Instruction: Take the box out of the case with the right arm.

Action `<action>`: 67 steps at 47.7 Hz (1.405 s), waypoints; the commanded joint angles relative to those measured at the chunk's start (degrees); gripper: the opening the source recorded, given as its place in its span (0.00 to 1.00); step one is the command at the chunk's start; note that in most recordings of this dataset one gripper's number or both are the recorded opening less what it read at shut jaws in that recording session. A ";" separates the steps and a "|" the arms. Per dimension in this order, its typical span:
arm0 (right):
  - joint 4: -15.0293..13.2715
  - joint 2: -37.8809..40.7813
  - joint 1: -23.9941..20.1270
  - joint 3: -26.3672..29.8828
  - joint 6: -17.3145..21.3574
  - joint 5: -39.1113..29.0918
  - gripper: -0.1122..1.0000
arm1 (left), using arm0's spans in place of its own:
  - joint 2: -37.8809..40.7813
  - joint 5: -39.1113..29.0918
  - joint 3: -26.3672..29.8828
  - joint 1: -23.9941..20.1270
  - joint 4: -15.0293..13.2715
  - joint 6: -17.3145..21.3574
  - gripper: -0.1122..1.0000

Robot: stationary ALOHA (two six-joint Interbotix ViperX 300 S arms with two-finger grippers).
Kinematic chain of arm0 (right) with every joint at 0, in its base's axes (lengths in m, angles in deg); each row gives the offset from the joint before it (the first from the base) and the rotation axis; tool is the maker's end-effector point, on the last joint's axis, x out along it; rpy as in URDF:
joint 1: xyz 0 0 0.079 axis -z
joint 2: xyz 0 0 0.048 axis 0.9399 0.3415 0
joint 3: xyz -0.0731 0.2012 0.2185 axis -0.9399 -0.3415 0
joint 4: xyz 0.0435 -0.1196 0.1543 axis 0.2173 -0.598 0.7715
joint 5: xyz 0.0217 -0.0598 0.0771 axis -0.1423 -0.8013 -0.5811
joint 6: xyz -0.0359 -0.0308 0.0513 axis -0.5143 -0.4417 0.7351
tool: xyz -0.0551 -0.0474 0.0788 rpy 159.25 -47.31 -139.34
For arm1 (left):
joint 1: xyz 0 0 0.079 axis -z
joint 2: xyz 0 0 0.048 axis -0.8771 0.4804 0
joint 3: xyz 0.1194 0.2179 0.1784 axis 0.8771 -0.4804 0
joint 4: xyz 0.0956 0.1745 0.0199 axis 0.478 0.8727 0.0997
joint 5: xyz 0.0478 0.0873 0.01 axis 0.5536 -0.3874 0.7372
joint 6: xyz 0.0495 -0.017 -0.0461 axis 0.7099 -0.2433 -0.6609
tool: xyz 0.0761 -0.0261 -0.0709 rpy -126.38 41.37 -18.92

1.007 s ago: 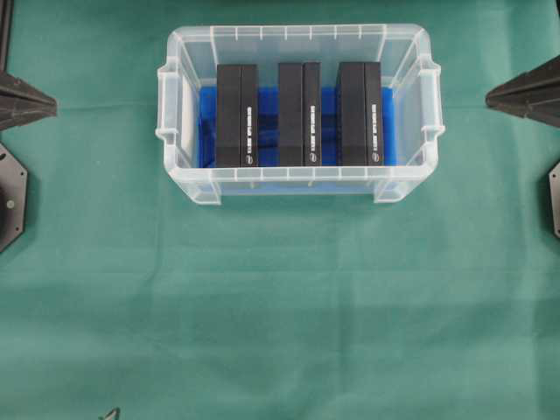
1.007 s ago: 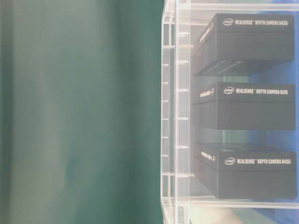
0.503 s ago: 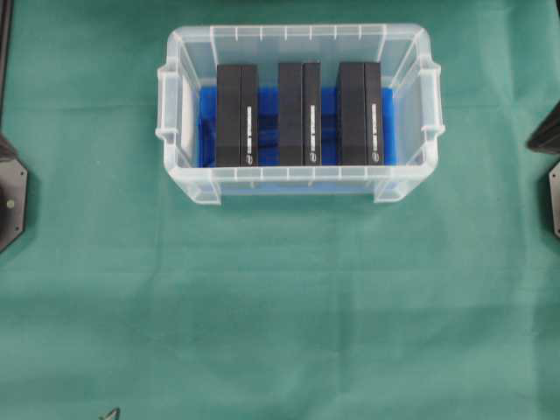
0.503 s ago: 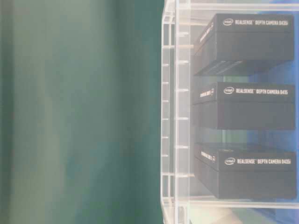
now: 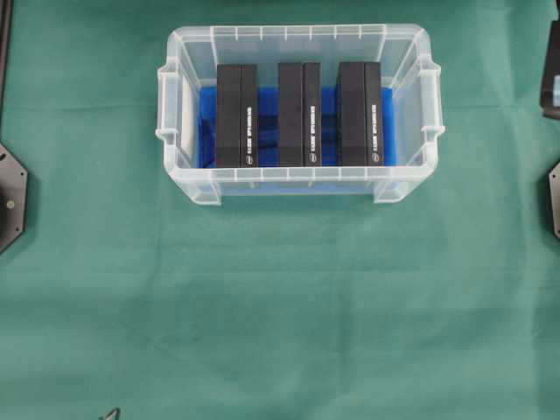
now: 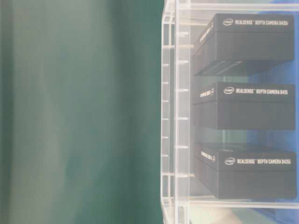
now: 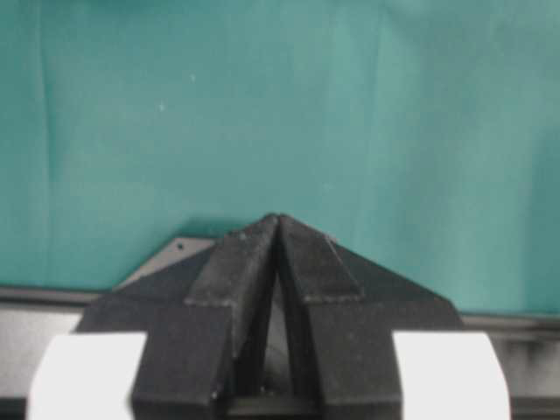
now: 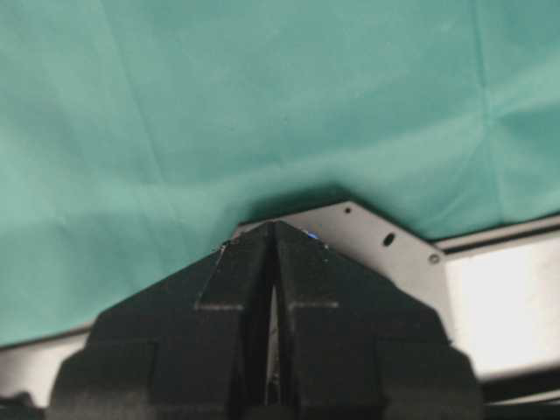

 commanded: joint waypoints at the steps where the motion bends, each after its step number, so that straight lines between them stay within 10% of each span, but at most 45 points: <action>1: -0.53 0.88 0.18 1.41 4.31 -0.44 0.10 | 0.18 0.18 1.41 0.18 -0.09 -0.09 0.10; 30: -2.64 3.25 0.53 1.85 58.01 -3.87 0.10 | 0.18 -0.09 1.49 0.18 -0.09 -0.09 0.10; 48: -3.16 3.78 4.04 1.85 58.27 -2.29 0.10 | 0.26 -0.26 1.58 0.18 -0.09 -0.09 0.10; 67: -3.60 5.54 17.93 1.85 46.23 0.09 0.10 | 0.18 -0.44 1.58 0.26 -0.09 0.00 0.10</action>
